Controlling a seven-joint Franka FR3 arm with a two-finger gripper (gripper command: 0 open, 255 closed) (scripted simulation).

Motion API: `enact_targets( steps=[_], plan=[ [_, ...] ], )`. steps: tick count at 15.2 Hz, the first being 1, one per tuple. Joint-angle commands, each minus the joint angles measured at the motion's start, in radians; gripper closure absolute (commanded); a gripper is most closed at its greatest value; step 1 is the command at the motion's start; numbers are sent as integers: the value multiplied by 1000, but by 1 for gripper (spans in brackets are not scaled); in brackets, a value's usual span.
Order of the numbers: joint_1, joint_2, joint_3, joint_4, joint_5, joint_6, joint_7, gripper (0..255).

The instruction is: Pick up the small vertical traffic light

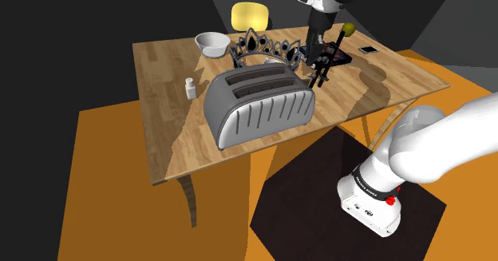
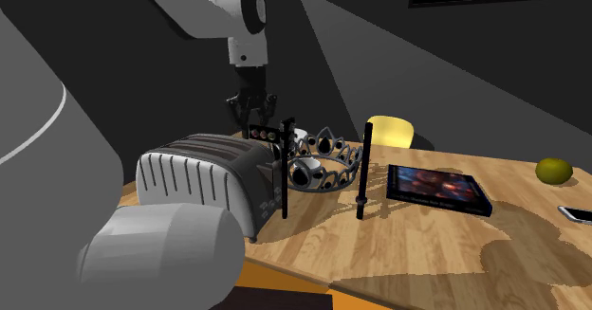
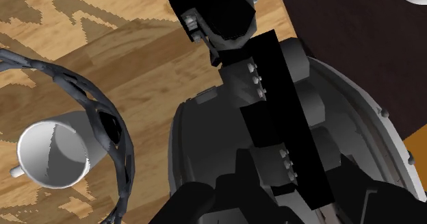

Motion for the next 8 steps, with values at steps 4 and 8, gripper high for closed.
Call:
enact_targets(
  steps=[4,8],
  plan=[
    [3,-4,7,62,5,-66,-1,255],
    [5,-2,11,117,8,-120,-3,255]
  ],
)
